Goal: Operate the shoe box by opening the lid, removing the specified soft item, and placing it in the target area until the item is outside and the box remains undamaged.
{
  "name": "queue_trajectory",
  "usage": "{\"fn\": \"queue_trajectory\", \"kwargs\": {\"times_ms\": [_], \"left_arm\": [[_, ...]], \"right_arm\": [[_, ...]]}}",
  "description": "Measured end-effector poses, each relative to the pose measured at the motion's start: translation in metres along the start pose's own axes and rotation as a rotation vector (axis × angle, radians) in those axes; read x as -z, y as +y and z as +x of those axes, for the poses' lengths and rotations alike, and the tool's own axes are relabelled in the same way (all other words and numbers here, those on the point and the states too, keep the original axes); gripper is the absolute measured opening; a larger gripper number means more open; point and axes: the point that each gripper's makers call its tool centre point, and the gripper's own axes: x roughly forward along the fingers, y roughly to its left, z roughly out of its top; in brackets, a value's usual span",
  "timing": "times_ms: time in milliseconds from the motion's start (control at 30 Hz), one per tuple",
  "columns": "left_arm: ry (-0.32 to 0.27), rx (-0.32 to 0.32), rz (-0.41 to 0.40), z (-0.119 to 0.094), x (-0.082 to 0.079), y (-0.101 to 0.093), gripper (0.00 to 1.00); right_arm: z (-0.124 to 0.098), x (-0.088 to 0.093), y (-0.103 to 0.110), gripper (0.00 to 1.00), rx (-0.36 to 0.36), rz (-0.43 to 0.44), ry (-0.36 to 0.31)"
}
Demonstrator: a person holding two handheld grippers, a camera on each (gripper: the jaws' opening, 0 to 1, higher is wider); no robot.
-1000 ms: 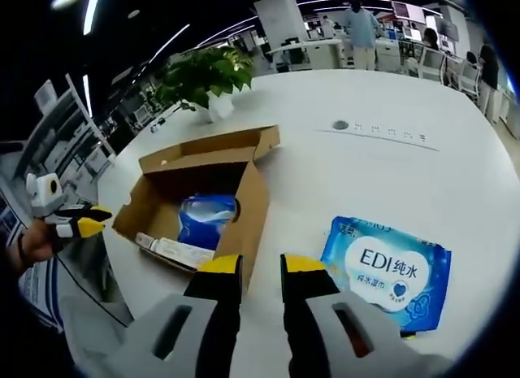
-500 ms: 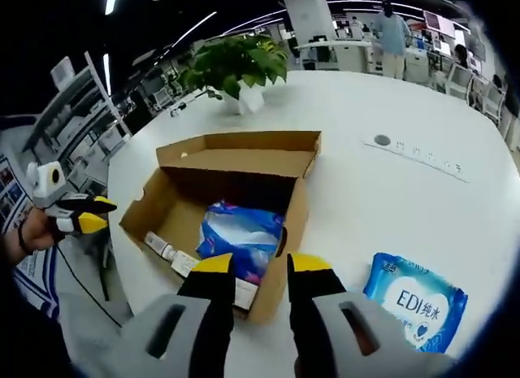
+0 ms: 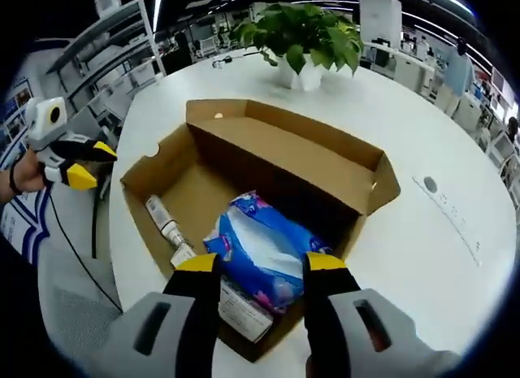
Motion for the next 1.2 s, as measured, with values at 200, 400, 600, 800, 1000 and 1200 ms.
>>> {"fn": "queue_trajectory", "kwargs": {"times_ms": [200,400,600,800,1000,1200], "left_arm": [[-0.004,-0.019,-0.020,-0.007,0.004,0.008,0.36],[-0.010,-0.028,-0.030,-0.010,0.006,0.010,0.36],[-0.013,-0.030,-0.040,-0.010,0.010,0.015,0.36],[-0.008,-0.038,-0.053,-0.012,0.017,0.026,0.36],[-0.009,-0.043,-0.055,-0.014,0.017,0.030,0.36],[-0.008,-0.036,-0.044,-0.014,0.015,0.032,0.36]], "right_arm": [[0.012,-0.002,-0.012,0.39,-0.005,-0.078,0.041],[0.019,0.000,-0.011,0.40,-0.019,-0.156,0.088],[0.034,0.007,-0.012,0.42,-0.042,-0.250,0.162],[0.044,0.017,-0.007,0.47,-0.057,-0.416,0.267],[0.057,0.016,-0.010,0.49,-0.076,-0.419,0.293],[0.069,0.021,-0.010,0.50,-0.101,-0.477,0.362]]}}
